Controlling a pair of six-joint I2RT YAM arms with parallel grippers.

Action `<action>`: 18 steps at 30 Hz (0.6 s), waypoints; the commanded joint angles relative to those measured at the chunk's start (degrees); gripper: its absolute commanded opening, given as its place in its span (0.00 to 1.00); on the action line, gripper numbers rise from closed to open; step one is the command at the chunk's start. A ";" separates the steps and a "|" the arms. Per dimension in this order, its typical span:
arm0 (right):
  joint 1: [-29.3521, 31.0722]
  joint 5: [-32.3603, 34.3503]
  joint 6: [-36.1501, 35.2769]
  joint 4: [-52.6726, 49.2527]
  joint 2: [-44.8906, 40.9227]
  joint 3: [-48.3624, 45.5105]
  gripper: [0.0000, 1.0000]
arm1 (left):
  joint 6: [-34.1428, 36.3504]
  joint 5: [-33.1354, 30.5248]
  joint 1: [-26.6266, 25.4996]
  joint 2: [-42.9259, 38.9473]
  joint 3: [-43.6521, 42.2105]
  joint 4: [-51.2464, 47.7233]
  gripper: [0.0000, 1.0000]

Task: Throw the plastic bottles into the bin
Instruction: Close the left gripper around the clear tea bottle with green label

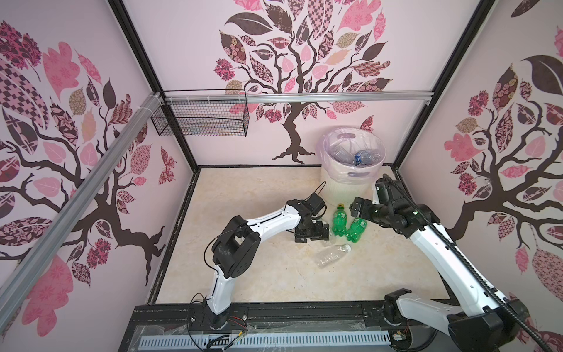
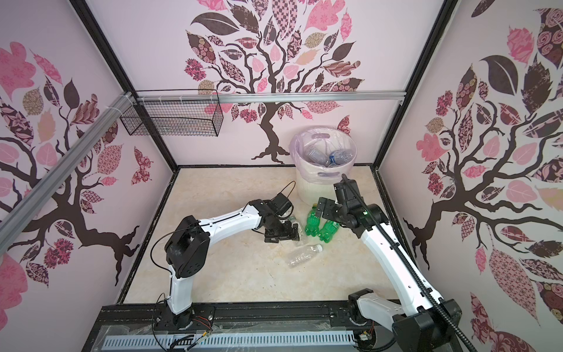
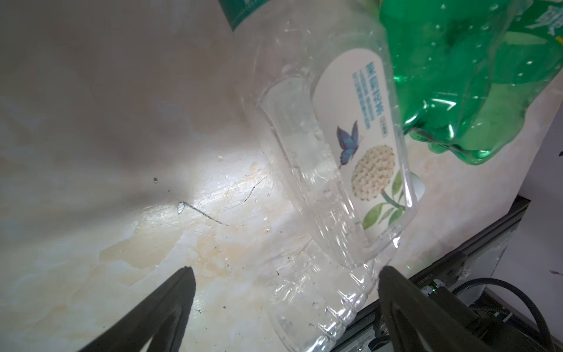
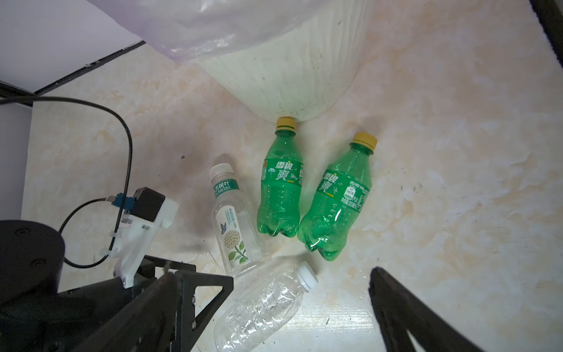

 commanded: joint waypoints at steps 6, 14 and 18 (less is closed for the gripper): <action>0.07 -2.25 1.08 -0.51 -0.42 0.98 0.99 | 1.99 -3.92 0.43 3.72 5.42 -3.43 0.97; 0.06 -2.85 0.28 -0.27 -0.04 0.93 0.99 | 2.97 -5.89 3.73 0.81 0.88 -4.12 0.97; 0.08 -3.16 -0.05 -0.29 -0.24 0.97 0.99 | 3.13 -6.56 6.76 -2.53 -2.03 -2.91 0.97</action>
